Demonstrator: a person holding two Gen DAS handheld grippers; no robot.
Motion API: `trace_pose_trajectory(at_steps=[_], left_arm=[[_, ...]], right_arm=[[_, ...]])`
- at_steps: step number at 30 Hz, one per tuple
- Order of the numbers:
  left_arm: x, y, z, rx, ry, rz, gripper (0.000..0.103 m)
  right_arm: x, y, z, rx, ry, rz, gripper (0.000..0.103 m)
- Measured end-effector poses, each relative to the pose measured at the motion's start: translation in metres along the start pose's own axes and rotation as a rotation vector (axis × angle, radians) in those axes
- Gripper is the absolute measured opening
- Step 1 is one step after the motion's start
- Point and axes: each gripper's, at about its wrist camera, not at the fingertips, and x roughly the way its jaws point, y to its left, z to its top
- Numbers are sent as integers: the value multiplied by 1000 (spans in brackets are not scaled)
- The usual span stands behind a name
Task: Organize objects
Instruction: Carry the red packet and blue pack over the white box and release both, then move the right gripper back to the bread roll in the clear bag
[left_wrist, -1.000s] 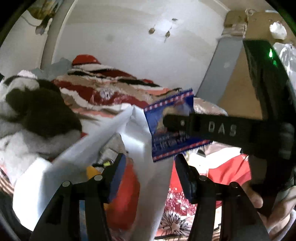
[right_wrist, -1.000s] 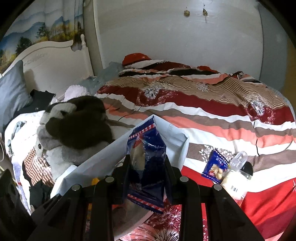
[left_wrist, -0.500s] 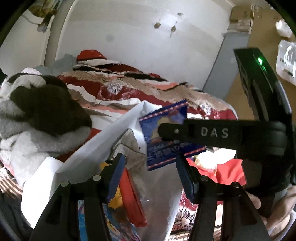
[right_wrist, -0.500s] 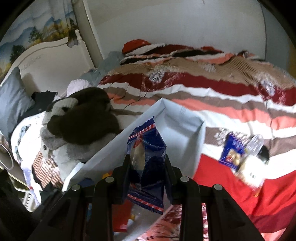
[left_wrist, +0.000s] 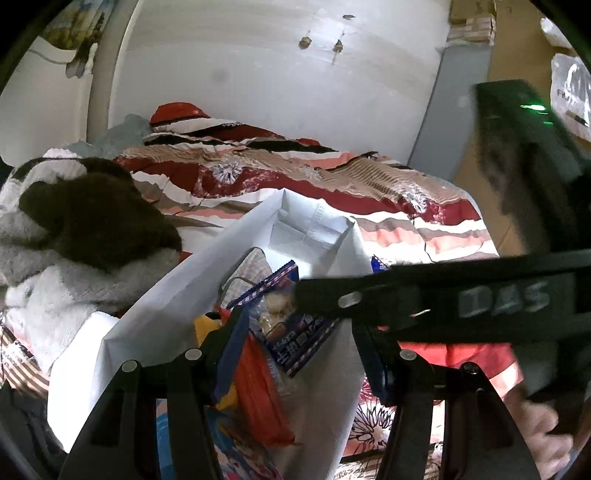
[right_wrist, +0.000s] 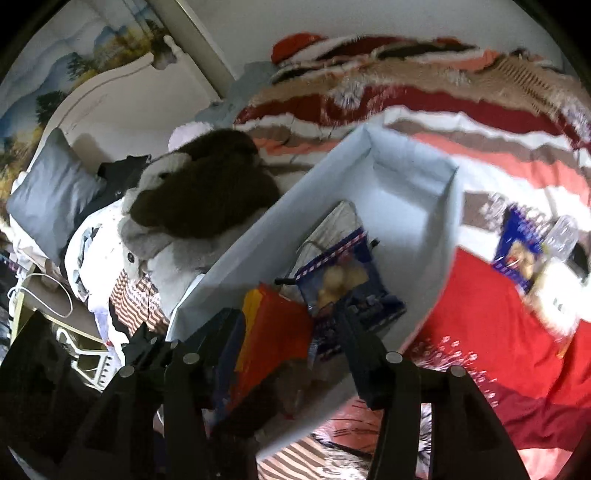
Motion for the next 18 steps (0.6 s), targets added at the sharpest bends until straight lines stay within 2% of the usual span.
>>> trace_pose_trajectory(at_steps=[4,7,12,15,18], left_arm=[[1,-8,-1,9,-7,-16,57],[1,-22,-3,41,-20,-53,57],[1,-52,-9,84,-26,-115,57],[7,-69,-17,76,-8,-193,57],[13,-83,-23,98,-3,-204,57]], right_arm=[[-33,-10,-4,-26,-88,-76,51],[-51,-24,-8,-13,-120,-121,51],[-79,-56,-26,26,-166,-158,51],[-92,-73,-39,40,-192,-180,51],[-101,-91,-52,63,-212,-195,51]])
